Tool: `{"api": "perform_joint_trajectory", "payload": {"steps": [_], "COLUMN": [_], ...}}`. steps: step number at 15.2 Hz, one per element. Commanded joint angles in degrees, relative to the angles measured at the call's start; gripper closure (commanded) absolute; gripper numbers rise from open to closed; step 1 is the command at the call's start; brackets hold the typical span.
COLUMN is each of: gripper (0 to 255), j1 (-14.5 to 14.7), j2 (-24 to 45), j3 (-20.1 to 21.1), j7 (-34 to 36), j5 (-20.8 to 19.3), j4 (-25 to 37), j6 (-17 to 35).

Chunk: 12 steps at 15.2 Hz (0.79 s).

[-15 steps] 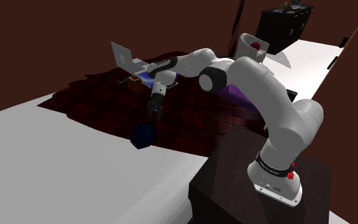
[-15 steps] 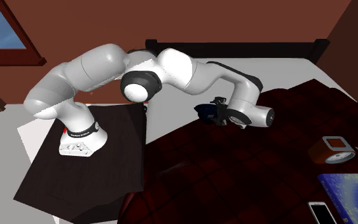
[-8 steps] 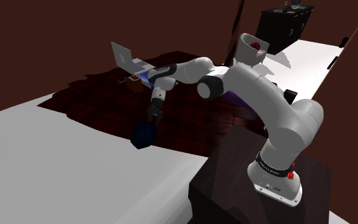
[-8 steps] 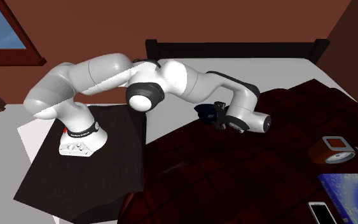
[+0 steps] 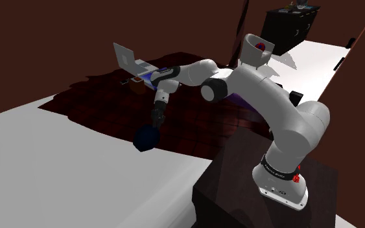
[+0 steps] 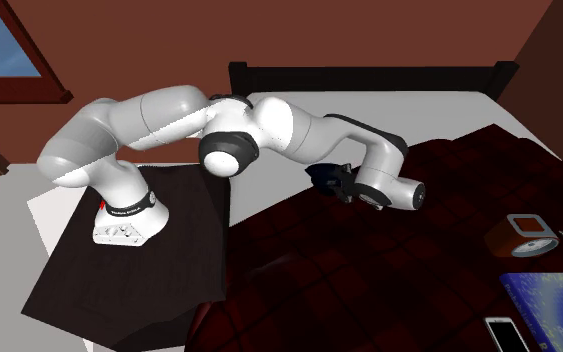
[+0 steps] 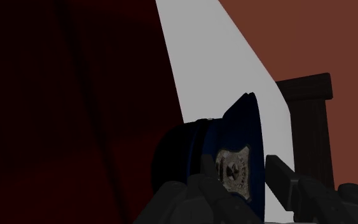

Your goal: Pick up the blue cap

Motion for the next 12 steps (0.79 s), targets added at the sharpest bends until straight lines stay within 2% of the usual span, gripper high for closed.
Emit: {"api": "perform_joint_trajectory", "payload": {"steps": [1,4,12], "gripper": [255,255,255], "j1": [0.03,0.01,0.05], "j2": [0.05,0.25,-5.60], "j3": [0.01,0.03,-0.15], "j7": [0.01,0.13,0.91], "j5": [-0.01,-0.01,0.14], "j4": [0.00,0.38,-4.15], "j6": [0.01,-0.12,-1.20]}}
